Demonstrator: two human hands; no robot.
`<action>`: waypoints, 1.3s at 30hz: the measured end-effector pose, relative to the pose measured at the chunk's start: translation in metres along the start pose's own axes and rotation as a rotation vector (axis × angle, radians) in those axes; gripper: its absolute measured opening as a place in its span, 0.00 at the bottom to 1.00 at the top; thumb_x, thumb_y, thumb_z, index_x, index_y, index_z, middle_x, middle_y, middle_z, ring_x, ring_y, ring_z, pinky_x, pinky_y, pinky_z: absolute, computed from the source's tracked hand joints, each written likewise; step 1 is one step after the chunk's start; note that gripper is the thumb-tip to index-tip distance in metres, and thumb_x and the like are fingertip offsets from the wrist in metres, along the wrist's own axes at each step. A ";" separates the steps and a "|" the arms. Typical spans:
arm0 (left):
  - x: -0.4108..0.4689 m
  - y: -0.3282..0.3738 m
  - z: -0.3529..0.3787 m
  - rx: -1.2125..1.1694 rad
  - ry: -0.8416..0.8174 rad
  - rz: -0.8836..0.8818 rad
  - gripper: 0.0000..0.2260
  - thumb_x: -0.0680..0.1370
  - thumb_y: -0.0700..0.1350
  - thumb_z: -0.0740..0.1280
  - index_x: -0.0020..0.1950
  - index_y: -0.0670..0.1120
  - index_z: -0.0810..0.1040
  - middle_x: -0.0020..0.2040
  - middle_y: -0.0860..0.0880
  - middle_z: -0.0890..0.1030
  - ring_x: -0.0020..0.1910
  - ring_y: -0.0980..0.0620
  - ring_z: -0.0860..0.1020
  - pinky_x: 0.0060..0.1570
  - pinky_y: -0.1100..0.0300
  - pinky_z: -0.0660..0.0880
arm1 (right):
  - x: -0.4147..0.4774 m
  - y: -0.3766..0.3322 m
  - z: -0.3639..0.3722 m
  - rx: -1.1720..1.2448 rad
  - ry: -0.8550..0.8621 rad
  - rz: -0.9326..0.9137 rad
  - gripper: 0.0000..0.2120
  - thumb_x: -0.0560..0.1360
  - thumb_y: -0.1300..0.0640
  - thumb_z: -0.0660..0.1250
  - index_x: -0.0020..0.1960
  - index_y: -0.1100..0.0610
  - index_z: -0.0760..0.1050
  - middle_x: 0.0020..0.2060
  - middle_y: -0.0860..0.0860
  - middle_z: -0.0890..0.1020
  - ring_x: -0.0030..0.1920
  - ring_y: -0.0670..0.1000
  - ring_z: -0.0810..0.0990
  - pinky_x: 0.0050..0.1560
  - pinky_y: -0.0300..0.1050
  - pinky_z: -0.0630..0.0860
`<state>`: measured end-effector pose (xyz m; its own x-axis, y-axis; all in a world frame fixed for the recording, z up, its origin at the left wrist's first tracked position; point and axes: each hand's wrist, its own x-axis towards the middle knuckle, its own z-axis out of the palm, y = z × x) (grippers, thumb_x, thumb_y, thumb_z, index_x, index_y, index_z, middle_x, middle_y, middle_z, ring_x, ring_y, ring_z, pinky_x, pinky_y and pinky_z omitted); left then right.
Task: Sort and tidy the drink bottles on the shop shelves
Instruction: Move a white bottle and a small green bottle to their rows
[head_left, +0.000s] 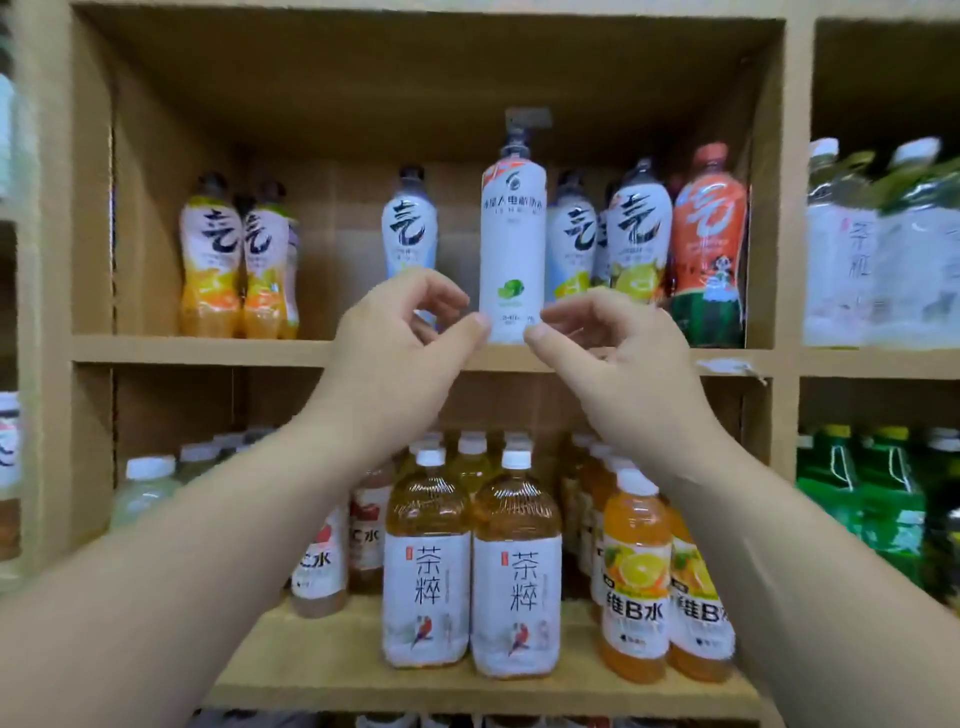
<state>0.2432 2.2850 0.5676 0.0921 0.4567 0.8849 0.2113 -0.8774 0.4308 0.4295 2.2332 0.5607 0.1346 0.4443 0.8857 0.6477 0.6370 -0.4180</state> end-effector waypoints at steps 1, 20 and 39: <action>0.014 -0.002 0.005 0.038 -0.006 -0.018 0.05 0.78 0.54 0.71 0.50 0.56 0.79 0.43 0.60 0.80 0.40 0.58 0.77 0.41 0.59 0.74 | 0.013 0.002 0.000 -0.032 -0.006 0.001 0.10 0.75 0.46 0.74 0.52 0.50 0.82 0.45 0.46 0.83 0.45 0.46 0.82 0.46 0.41 0.77; 0.081 -0.035 0.044 -0.025 -0.223 -0.209 0.25 0.82 0.56 0.65 0.78 0.62 0.63 0.54 0.48 0.85 0.53 0.50 0.84 0.55 0.48 0.80 | 0.084 0.039 0.025 -0.236 -0.196 0.146 0.34 0.77 0.33 0.64 0.79 0.41 0.58 0.64 0.46 0.79 0.58 0.52 0.80 0.57 0.57 0.79; -0.075 0.007 -0.031 -0.278 -0.065 -0.150 0.32 0.73 0.49 0.74 0.76 0.57 0.68 0.54 0.46 0.86 0.52 0.46 0.86 0.45 0.53 0.83 | -0.076 0.003 0.046 0.465 -0.356 0.105 0.42 0.77 0.54 0.74 0.81 0.38 0.54 0.61 0.51 0.83 0.57 0.49 0.84 0.57 0.53 0.82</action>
<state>0.2070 2.2400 0.5093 0.1437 0.5849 0.7983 -0.0460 -0.8018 0.5958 0.3863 2.2306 0.4834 -0.1318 0.6525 0.7462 0.2370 0.7517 -0.6155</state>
